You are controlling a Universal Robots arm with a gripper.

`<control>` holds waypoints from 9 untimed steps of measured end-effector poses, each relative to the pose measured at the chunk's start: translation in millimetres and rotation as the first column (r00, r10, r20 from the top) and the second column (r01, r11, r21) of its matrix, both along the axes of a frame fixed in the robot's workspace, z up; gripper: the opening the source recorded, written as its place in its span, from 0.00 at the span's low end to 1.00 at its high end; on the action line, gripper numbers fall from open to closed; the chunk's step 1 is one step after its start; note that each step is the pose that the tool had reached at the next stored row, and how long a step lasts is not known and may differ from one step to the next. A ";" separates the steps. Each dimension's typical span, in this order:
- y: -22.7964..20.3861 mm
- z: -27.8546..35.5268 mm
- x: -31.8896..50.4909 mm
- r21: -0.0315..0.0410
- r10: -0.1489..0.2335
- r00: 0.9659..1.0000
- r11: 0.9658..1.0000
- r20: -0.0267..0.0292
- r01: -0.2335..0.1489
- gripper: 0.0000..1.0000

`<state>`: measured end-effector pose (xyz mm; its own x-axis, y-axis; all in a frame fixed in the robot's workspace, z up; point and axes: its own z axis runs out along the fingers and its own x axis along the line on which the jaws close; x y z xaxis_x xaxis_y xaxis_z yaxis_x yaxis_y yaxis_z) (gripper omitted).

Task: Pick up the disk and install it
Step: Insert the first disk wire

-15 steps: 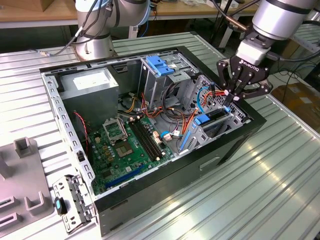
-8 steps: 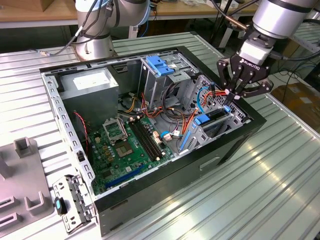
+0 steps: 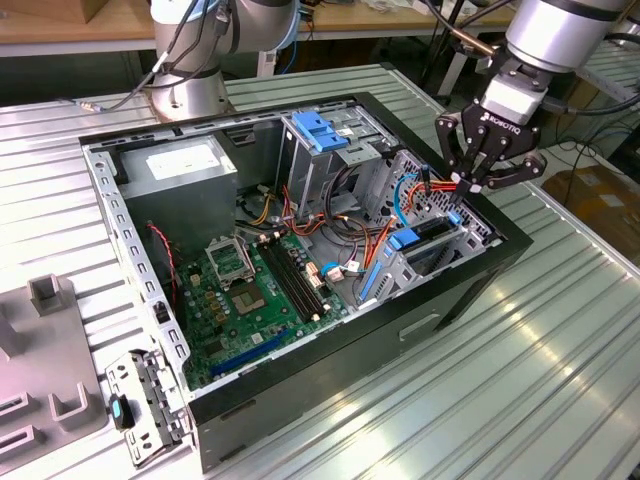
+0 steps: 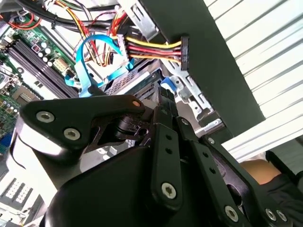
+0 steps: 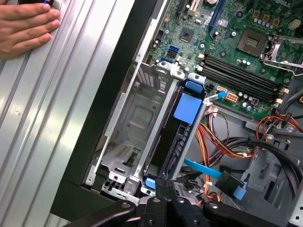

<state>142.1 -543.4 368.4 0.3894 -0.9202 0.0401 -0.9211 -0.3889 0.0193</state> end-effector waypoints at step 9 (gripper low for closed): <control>3.6 3.6 5.8 0.000 0.059 0.998 0.998 -0.002 -0.059 0.11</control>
<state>147.9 -539.8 372.0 0.4429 -0.8957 0.0395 -0.8966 -0.4424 0.0208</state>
